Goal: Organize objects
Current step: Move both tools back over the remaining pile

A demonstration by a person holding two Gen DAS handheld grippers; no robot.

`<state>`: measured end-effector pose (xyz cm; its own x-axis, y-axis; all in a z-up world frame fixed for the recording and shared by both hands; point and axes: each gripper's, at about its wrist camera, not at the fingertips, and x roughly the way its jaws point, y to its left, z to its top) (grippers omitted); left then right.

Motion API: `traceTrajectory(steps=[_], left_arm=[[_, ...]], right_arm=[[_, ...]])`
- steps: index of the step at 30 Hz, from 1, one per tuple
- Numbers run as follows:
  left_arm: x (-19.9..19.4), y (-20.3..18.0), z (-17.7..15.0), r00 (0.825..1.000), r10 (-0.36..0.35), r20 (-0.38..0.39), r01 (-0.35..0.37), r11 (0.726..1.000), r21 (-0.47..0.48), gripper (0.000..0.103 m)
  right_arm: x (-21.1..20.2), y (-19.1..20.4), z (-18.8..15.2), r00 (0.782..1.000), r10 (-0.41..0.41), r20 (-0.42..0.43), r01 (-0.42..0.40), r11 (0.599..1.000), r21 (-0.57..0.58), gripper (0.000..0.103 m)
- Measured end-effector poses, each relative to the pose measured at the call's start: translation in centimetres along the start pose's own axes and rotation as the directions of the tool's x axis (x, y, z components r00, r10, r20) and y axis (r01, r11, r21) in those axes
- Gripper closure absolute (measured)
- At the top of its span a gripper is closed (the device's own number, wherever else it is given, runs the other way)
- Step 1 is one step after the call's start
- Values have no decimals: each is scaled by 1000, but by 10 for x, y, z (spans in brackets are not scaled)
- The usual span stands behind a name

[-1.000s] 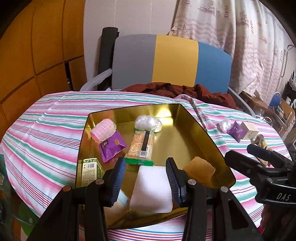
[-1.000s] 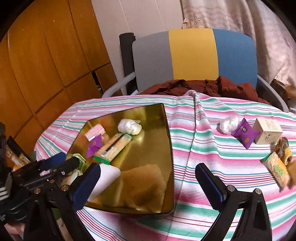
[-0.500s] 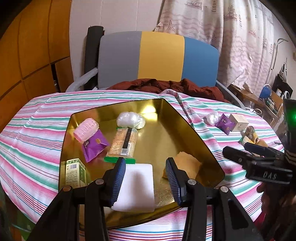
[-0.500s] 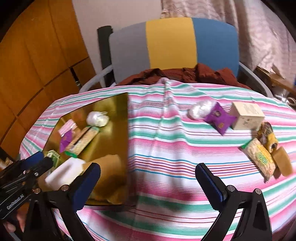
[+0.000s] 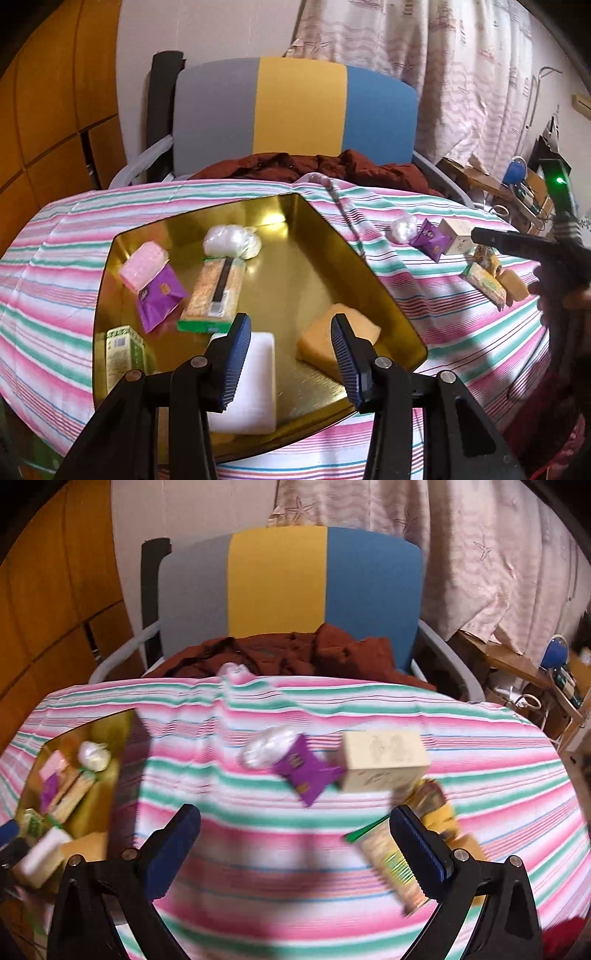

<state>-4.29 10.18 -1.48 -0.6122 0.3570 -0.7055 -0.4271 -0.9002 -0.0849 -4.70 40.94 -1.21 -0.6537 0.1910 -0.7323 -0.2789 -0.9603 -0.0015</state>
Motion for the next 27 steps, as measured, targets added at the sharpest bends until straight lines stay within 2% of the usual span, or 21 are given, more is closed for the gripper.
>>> traceTrajectory(steps=[5,7,13,20,27], left_arm=[[7,-14,6,1000,-6,-18,7,999,33,58],[11,-18,8,1000,-9,-26,10,999,38,58],[20,-43,24,999,-37,-29,39,995,95,58],[40,-79,57,996,-83,-18,85,981,176,58],[90,-117,89,987,-125,-99,144,967,210,58]], right_arm=[[22,-36,-10,999,12,-32,-8,994,108,0],[31,-45,-13,996,7,-86,6,990,144,0],[28,-49,-11,997,37,-67,-25,985,170,0],[29,-59,-11,996,18,-83,0,979,206,0],[25,-67,-9,997,30,-71,-12,970,242,0]])
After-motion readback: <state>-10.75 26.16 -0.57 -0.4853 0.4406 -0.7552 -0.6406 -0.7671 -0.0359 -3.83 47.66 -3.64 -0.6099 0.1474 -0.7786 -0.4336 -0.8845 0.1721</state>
